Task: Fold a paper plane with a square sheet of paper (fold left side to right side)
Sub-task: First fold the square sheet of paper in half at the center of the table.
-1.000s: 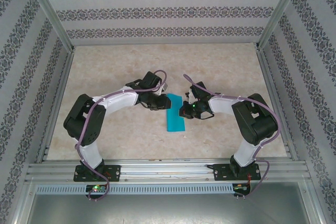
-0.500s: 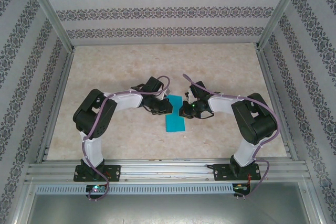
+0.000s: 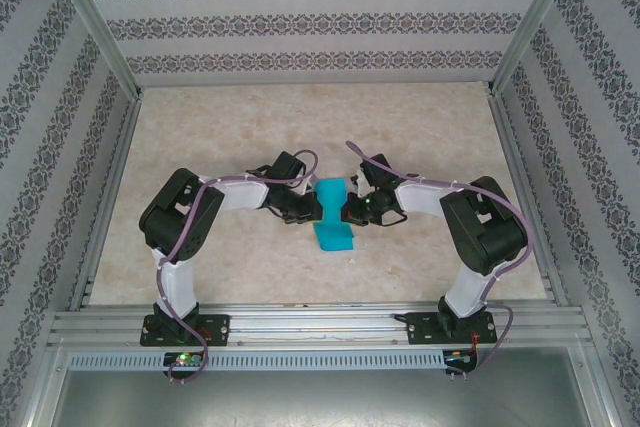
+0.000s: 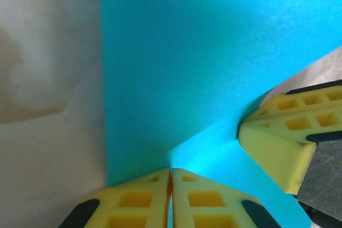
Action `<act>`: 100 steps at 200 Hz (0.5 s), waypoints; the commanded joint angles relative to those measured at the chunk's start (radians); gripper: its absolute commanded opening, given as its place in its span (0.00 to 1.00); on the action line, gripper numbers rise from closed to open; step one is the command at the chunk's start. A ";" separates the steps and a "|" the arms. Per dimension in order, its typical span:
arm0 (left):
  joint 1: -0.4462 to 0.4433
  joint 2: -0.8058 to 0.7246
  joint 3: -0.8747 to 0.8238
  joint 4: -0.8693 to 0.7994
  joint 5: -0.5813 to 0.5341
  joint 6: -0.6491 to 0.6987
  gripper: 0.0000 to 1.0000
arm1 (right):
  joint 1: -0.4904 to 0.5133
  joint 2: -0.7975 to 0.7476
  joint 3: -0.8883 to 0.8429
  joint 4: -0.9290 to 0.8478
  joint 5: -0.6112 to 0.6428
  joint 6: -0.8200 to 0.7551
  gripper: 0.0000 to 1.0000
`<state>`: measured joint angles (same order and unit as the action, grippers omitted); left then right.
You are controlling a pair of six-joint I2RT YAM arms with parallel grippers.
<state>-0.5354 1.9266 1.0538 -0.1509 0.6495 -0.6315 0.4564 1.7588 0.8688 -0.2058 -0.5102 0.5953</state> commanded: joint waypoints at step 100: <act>0.008 -0.123 -0.022 -0.007 0.046 0.016 0.09 | -0.004 0.034 -0.060 -0.024 0.067 0.032 0.00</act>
<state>-0.4828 1.7962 0.9817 -0.1719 0.6319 -0.6281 0.4541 1.7565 0.8532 -0.1734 -0.5251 0.6182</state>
